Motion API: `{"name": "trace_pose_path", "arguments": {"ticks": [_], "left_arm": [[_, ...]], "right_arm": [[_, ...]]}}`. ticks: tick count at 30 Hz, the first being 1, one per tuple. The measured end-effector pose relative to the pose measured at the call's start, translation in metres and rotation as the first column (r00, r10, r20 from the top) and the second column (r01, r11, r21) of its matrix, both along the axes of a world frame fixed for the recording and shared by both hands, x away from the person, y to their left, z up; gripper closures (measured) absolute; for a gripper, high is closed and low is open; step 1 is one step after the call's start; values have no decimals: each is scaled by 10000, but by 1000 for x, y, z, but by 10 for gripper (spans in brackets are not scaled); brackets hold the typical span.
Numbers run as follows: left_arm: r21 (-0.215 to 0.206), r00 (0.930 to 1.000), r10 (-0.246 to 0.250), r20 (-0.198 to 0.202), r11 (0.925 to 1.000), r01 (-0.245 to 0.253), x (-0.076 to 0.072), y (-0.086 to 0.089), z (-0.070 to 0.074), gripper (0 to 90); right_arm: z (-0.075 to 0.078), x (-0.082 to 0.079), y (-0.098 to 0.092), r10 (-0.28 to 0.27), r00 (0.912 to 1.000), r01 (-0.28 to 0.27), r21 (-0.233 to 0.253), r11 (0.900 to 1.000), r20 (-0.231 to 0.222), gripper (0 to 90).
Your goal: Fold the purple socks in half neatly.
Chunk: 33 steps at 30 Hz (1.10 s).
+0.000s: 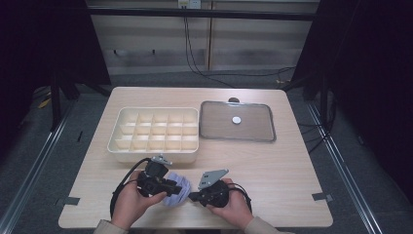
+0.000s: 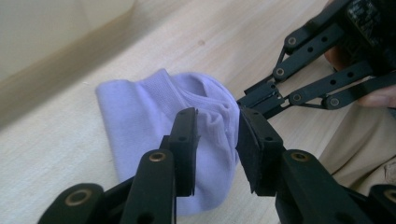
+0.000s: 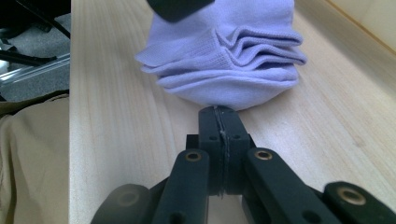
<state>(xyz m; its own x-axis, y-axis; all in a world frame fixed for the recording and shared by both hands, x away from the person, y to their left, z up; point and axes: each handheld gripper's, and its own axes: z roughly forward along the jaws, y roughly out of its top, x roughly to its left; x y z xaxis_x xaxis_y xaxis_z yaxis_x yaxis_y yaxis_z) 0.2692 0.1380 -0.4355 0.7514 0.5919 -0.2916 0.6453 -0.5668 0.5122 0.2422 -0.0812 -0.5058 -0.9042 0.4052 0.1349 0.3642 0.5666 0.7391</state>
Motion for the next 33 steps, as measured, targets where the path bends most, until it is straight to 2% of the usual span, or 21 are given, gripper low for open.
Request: {"name": "trace_pose_path", "arguments": {"ticks": [4, 12, 15, 17, 26, 29, 33], "left_arm": [[-123, 9995, 285, 105, 9995, -284, 1, 5, 4, 668], [-7, 9977, 638, 222, 9980, -638, 6, 15, 4, 657], [103, 9977, 661, 169, 9977, -663, 8, 20, 2, 654], [112, 9959, 888, 142, 9960, -890, 9, 22, 0, 656], [269, 9911, 1323, -154, 9909, -1318, 16, 32, -12, 660], [381, 9927, 1195, -171, 9922, -1188, 16, 32, -13, 665], [379, 9909, 1328, -231, 9905, -1318, 17, 30, -18, 666]], "right_arm": [[0, 0, 0, 4, 10000, -4, 4, 10000, 0, 895], [0, 0, 0, -12, 10000, 12, 5, 10000, 1, 896], [0, 0, 0, 2, 10000, -2, -5, 10000, 10, 896], [0, 0, 0, -13, 10000, 13, 6, 10000, 7, 896], [0, 0, 0, -8, 10000, 8, -10, 10000, 7, 897], [0, 0, 0, -5, 10000, 5, -4, 10000, 12, 897], [0, 0, 0, -7, 10000, 7, -4, 10000, 13, 897]]}}
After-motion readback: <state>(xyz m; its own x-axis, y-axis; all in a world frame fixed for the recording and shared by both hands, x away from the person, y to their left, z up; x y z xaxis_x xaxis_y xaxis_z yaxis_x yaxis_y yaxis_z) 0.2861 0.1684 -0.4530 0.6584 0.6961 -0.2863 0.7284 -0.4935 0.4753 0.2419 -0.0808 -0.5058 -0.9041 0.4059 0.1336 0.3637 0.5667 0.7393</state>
